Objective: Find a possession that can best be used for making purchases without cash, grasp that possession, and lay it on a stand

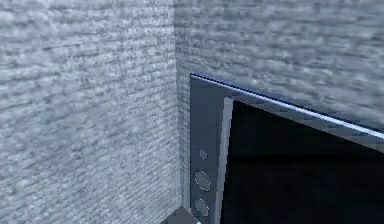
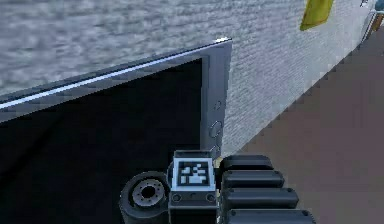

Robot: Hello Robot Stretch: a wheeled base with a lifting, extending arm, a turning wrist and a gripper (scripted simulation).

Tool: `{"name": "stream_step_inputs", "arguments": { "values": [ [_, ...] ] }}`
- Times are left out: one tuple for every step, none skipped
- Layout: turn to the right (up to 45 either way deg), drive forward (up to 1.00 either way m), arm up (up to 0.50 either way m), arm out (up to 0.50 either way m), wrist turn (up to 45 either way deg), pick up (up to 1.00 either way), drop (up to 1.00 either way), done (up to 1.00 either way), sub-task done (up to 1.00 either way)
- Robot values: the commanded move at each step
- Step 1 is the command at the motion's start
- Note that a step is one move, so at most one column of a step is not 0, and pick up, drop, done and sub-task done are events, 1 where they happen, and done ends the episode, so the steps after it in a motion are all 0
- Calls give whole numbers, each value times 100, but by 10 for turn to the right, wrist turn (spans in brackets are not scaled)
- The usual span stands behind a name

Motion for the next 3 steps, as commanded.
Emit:
{"name": "stream_step_inputs", "arguments": {
  "values": [
    [60,0,0,0,0,0,0,0,0],
    [210,0,0,0,0,0,0,0,0],
    [0,15,0,0,0,0,0,0,0]
  ]
}}
